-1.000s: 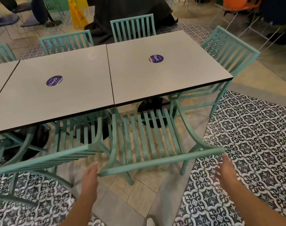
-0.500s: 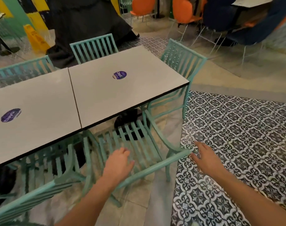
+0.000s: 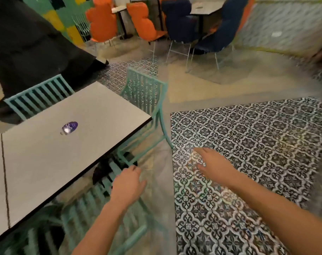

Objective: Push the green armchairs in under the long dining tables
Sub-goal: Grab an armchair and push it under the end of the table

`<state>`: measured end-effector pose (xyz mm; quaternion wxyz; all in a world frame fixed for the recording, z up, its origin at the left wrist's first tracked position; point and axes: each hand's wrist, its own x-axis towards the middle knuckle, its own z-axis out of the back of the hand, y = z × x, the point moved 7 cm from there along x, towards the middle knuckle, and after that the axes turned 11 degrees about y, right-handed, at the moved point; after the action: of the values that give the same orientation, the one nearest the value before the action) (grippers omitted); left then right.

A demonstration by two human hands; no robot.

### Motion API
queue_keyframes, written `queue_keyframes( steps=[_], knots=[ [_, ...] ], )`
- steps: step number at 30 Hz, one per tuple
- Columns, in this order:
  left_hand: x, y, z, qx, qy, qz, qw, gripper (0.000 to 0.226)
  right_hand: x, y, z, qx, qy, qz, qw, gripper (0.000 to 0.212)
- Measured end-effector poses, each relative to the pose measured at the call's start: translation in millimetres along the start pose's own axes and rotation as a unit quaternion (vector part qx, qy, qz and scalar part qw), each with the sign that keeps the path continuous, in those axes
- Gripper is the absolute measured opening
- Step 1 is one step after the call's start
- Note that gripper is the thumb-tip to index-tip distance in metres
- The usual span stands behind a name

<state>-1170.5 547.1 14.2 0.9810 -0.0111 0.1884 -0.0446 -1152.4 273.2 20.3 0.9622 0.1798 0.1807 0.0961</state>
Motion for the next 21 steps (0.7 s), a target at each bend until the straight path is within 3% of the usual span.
queue_keyframes(
  steps=[5,12,21],
  knots=[
    [85,-51,41,-0.122,-0.034,0.013,0.992,0.046,53,-47,50,0.009,0.028,0.011,1.000,0.058],
    [256,-105,83,-0.136,-0.069,-0.017,0.988,0.046,188,-118,108,-0.033,0.036,0.038,0.998,0.063],
    [451,-138,168,-0.103,-0.077,0.015,0.992,0.043,352,-177,223,-0.054,0.037,0.054,0.996,0.067]
  ],
)
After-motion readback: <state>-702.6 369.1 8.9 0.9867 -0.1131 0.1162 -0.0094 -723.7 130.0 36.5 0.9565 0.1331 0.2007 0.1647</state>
